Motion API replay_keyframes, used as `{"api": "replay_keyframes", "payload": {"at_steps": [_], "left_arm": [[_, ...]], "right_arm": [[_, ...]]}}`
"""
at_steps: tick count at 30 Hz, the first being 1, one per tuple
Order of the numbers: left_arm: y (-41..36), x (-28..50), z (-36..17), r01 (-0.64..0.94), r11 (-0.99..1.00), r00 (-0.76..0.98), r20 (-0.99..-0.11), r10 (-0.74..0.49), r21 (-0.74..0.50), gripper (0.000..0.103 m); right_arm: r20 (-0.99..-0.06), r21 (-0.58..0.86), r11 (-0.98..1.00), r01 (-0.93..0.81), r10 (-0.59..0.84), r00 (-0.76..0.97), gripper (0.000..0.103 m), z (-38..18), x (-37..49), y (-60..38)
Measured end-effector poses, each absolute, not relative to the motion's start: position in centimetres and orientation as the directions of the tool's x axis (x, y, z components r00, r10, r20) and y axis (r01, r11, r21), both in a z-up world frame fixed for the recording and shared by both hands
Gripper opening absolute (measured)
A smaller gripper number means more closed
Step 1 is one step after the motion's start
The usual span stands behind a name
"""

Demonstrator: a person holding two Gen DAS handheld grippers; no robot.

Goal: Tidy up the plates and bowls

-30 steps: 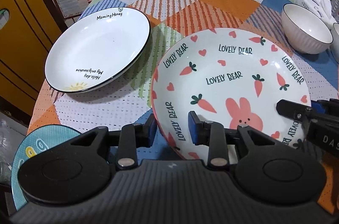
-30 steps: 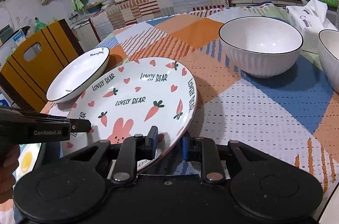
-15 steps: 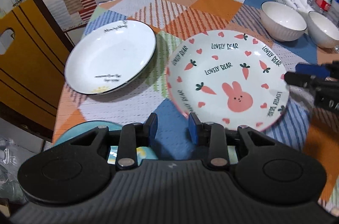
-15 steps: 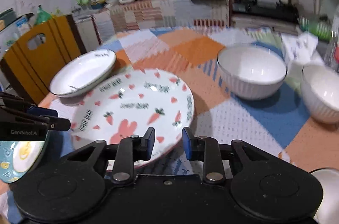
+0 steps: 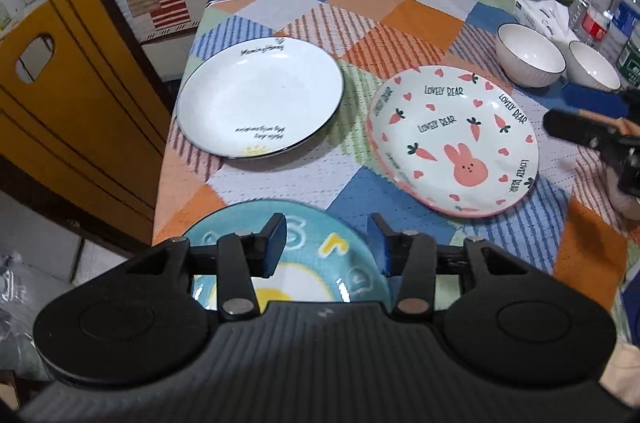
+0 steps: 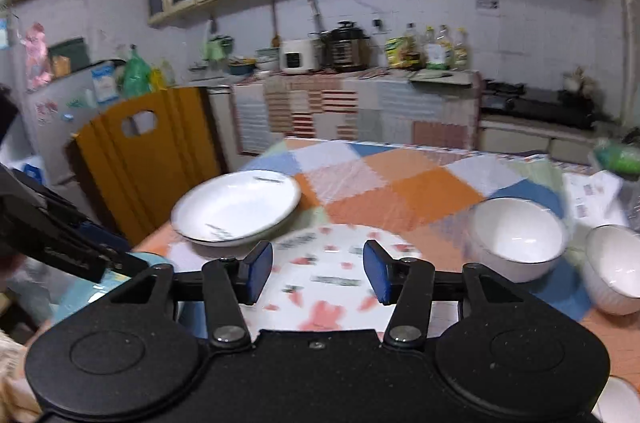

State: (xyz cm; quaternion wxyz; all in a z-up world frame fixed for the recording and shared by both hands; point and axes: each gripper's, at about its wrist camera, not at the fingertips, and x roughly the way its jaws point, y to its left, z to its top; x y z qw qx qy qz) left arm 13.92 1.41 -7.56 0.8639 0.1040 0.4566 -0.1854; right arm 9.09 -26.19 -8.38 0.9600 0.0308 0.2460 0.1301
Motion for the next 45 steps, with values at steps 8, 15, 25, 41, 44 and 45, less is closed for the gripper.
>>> {"api": "replay_keyframes", "payload": {"at_steps": [8,15,25,41,44,45], "left_arm": [[7.4,13.2,-8.0,0.341,0.94,0.484,-0.856,-0.181,-0.005,0.048],[11.1,12.8,-10.6,0.288,0.958,0.47,-0.873,-0.132,0.01,0.048],[14.2,13.4,-14.9,0.207,0.978,0.411,-0.908,-0.079,0.008,0.039],[15.6,13.0,-16.4,0.138,0.987,0.442,-0.887,-0.133,-0.08,0.025],[15.6,12.7,-16.4,0.146,0.986,0.446,-0.884,-0.144,-0.087,0.026],[15.6,12.6,-16.4,0.145,0.986,0.448,-0.883,-0.142,-0.085,0.026]], "right_arm": [[-0.565,0.128,0.927,-0.352,0.36,0.743,0.073,-8.4,10.8,-20.9],[-0.663,0.295,0.866,-0.405,0.49,0.566,0.073,-11.3,12.3,-17.2],[-0.714,0.441,0.827,-0.349,0.559,0.422,0.059,-17.5,13.1,-14.6],[-0.686,0.445,0.832,-0.331,0.555,0.471,0.021,-19.3,12.7,-13.7],[-0.657,0.469,0.812,-0.347,0.583,0.477,0.021,-19.6,12.9,-14.3],[-0.65,0.485,0.801,-0.35,0.598,0.468,0.021,-19.7,13.1,-14.6]]}}
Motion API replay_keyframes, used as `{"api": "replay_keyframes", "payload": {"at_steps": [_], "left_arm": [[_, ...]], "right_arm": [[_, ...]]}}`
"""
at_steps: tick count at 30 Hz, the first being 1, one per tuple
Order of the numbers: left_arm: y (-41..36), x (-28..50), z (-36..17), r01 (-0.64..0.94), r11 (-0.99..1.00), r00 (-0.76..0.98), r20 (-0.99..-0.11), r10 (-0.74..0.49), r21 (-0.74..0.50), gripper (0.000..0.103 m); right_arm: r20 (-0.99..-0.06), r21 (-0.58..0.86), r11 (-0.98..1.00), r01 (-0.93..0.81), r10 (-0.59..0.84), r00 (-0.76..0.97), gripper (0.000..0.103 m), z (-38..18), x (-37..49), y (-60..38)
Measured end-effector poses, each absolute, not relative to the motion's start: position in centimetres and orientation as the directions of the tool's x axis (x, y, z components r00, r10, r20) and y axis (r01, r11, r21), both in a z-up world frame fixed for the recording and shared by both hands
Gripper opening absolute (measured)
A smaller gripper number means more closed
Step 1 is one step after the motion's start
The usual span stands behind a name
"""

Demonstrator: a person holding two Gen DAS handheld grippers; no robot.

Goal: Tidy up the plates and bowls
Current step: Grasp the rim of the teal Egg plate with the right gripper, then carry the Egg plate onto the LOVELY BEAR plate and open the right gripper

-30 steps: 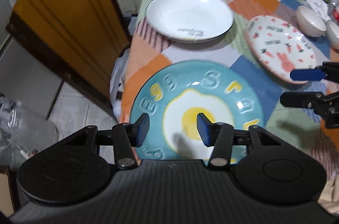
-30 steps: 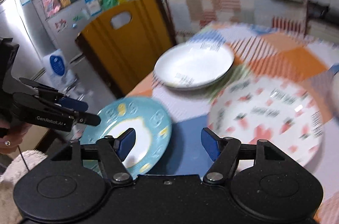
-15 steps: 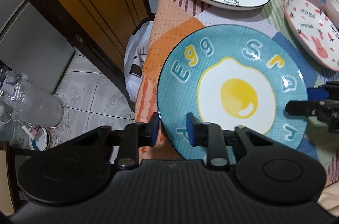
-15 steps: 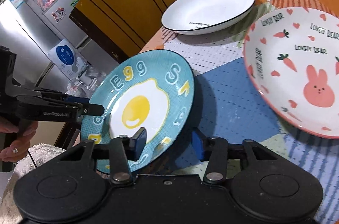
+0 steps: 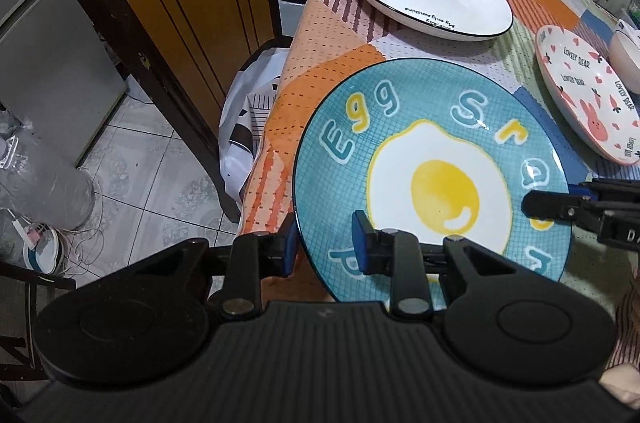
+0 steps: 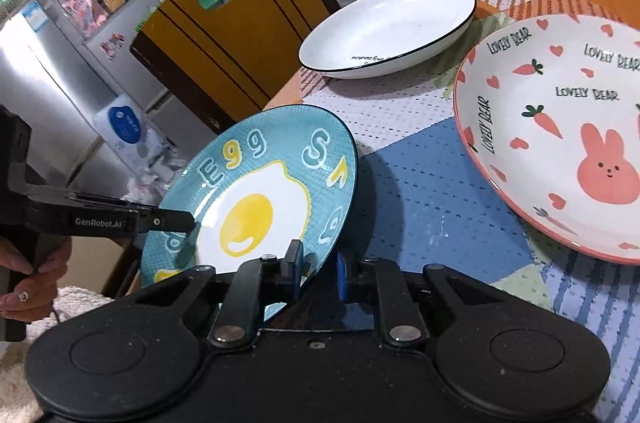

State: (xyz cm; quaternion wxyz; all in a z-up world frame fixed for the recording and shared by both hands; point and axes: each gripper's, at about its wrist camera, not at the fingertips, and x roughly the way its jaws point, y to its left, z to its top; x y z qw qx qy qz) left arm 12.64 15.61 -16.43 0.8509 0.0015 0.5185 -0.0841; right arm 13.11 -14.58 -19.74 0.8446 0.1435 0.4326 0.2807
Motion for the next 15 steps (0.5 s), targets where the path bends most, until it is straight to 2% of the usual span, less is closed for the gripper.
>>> {"api": "replay_keyframes", "payload": {"at_steps": [2,7,15], "left_arm": [[15.5,12.6,-16.4,0.133,0.988,0.452,-0.883,-0.13,-0.077,0.026],[15.5,12.1,-15.8,0.116,0.99,0.452,-0.883,-0.128,-0.084,0.026],[13.0,11.1,-13.2,0.171,0.983,0.481,-0.866,-0.137,-0.06,0.027]], "right_arm": [[-0.654,0.494,0.795,-0.351,0.606,0.453,0.021,-19.7,13.5,-14.7],[-0.686,0.406,0.807,-0.429,0.579,0.441,0.022,-18.9,13.5,-13.6],[-0.658,0.402,0.78,-0.48,0.61,0.441,0.022,-17.1,13.1,-15.9]]}}
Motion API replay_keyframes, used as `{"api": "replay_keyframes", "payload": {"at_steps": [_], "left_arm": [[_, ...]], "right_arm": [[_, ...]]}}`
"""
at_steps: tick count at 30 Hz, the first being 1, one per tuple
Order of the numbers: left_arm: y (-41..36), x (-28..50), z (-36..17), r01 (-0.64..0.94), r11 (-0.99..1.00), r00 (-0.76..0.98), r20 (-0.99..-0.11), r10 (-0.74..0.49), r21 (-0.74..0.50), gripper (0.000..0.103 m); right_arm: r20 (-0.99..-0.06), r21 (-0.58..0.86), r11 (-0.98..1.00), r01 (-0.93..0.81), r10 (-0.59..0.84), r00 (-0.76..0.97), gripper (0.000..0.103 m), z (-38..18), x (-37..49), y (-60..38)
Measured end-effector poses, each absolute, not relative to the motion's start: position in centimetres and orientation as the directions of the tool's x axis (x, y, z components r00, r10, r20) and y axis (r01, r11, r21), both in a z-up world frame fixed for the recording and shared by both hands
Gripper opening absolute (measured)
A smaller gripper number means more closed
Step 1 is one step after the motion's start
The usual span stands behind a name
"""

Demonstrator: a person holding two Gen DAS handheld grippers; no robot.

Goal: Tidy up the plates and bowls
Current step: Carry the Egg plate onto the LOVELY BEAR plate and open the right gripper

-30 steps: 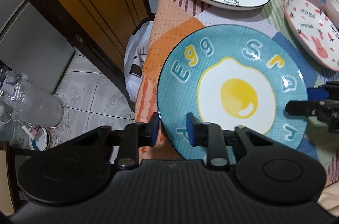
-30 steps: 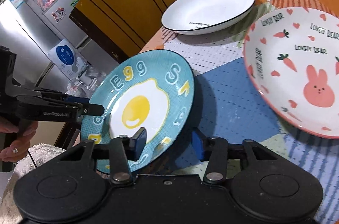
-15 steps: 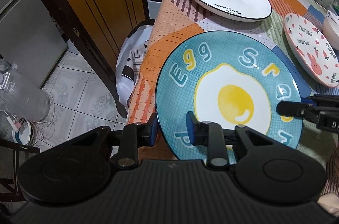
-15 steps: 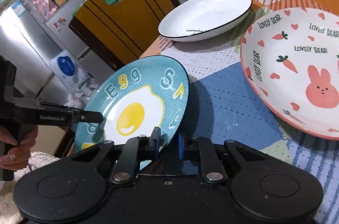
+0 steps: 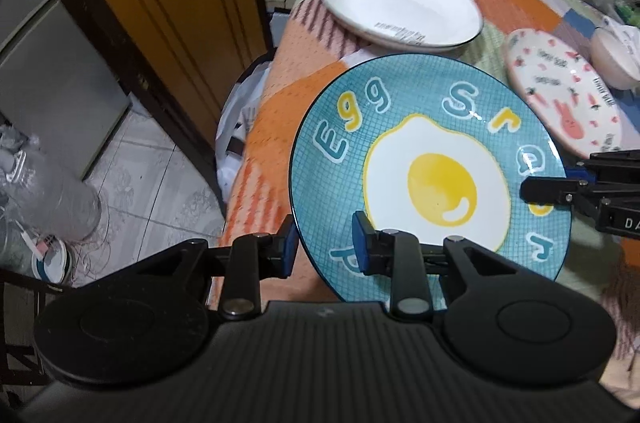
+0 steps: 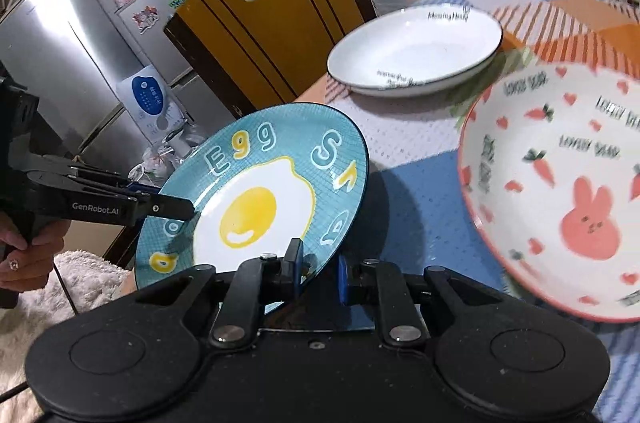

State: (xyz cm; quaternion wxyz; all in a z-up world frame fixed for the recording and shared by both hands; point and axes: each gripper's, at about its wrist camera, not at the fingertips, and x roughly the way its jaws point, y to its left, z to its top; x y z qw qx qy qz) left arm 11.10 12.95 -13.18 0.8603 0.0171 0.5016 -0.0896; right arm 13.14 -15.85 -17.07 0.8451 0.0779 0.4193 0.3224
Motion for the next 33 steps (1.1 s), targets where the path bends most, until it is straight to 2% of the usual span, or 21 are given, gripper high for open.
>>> {"api": "replay_keyframes", "payload": {"at_steps": [5,17,27,33], "left_arm": [[10.0,11.7,-10.9,0.21,0.975,0.469,-0.868,-0.162,-0.069,0.027],[2.0,14.9,-8.6,0.319,0.939,0.46,-0.844,-0.276,-0.132,0.026],[-2.6,18.3,-10.5,0.314,0.929,0.42,-0.849,-0.32,-0.195,0.026],[-4.5,20.2,-12.0,0.317,0.931,0.398,-0.865,-0.304,-0.182,0.026]], "right_arm": [[-0.667,0.409,0.775,-0.481,0.614,0.422,0.021,-14.4,13.3,-18.8],[-0.653,0.336,0.817,-0.469,0.561,0.509,0.021,-9.9,13.3,-27.3],[-0.666,0.367,0.843,-0.394,0.534,0.521,0.021,-11.7,15.4,-33.0],[-0.684,0.38,0.855,-0.354,0.517,0.515,0.021,-13.2,16.7,-34.6]]}}
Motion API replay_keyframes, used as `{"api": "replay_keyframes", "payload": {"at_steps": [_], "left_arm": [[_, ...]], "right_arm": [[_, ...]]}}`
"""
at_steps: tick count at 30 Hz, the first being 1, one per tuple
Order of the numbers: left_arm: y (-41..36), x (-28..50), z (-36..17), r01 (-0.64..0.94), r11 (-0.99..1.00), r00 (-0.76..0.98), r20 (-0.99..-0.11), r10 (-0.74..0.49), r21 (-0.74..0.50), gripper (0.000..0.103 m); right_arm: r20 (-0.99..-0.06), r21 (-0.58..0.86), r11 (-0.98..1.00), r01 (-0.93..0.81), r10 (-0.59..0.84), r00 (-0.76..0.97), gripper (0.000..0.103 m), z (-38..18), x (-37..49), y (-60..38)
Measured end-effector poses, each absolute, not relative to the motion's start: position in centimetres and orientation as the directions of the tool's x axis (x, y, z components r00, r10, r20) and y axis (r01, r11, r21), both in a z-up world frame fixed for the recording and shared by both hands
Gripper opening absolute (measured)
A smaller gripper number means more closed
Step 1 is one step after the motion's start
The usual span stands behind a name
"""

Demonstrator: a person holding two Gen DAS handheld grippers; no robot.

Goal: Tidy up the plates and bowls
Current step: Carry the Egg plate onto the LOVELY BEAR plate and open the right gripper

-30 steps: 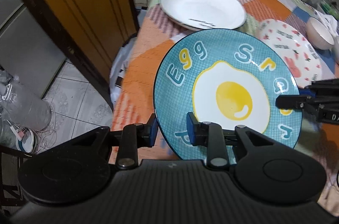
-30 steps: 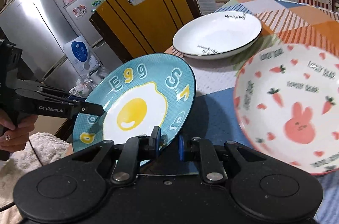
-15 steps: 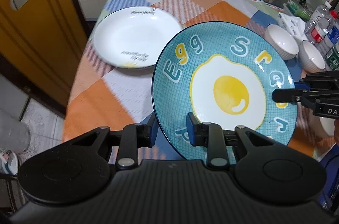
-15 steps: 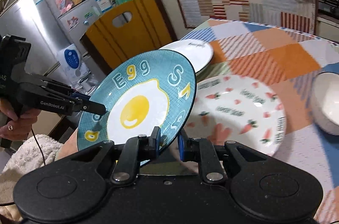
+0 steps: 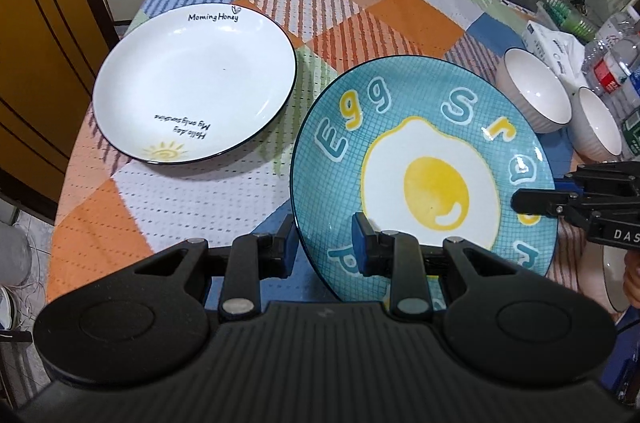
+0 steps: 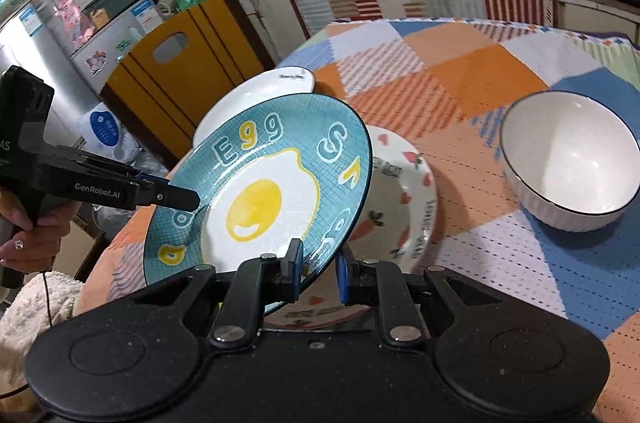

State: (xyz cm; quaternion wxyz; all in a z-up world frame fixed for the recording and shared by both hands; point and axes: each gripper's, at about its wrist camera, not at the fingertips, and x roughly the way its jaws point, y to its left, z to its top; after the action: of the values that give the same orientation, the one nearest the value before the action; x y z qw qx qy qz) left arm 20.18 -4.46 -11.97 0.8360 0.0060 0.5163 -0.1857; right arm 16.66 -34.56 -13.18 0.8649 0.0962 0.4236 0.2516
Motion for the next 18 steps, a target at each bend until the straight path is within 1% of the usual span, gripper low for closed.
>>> {"api": "replay_keyframes", "payload": {"at_steps": [6,10,18], "left_arm": [[-5.8,21.1,-12.9,0.327,0.934,0.373,-0.888,-0.27,-0.147,0.026],[-6.0,21.4,-13.3,0.309,0.94,0.361,-0.895,-0.26,-0.148,0.026],[-6.7,21.7,-14.1,0.312,0.941,0.337,-0.912,-0.236,-0.128,0.027]], "right_arm": [[-0.698,0.386,0.86,-0.334,0.509,0.503,0.021,-14.2,17.6,-35.1],[-0.703,0.364,0.87,-0.331,0.49,0.516,0.021,-14.5,17.7,-34.9],[-0.719,0.373,0.879,-0.297,0.476,0.505,0.021,-15.2,18.0,-34.9]]}}
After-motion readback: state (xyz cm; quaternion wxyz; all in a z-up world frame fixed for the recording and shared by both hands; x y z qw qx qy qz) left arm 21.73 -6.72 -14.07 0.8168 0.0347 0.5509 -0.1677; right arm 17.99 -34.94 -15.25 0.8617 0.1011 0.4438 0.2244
